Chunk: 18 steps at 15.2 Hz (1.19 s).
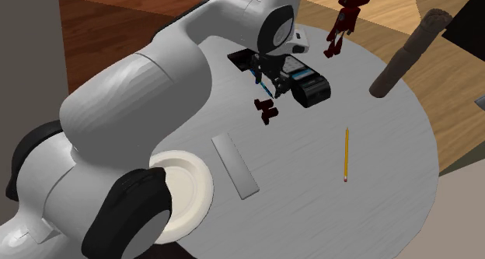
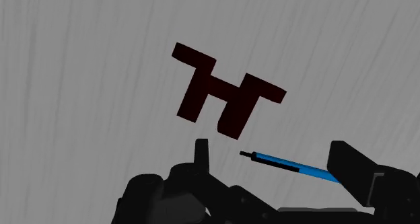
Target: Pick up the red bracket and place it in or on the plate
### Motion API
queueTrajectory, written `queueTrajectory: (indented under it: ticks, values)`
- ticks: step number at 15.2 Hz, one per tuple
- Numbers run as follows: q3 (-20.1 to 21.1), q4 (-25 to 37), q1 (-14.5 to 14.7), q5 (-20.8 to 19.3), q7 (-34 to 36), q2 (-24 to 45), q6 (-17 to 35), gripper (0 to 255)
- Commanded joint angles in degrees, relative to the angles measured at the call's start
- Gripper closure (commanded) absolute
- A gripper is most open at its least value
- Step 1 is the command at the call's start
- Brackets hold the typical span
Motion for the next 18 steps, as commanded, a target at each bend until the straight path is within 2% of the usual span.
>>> queueTrajectory:
  ticks: [1,2,10,18]
  values:
    - [-1.2,-4.7,-1.2,0.6,2.9,-1.8,3.2,0]
    - [-1.8,-7.1,-1.7,0.9,4.5,-2.8,4.8,0]
    - [-1.9,-12.6,-1.8,0.9,4.8,-2.4,10.6,0]
    - [-1.9,-12.6,-1.8,0.9,4.8,-2.4,10.6,0]
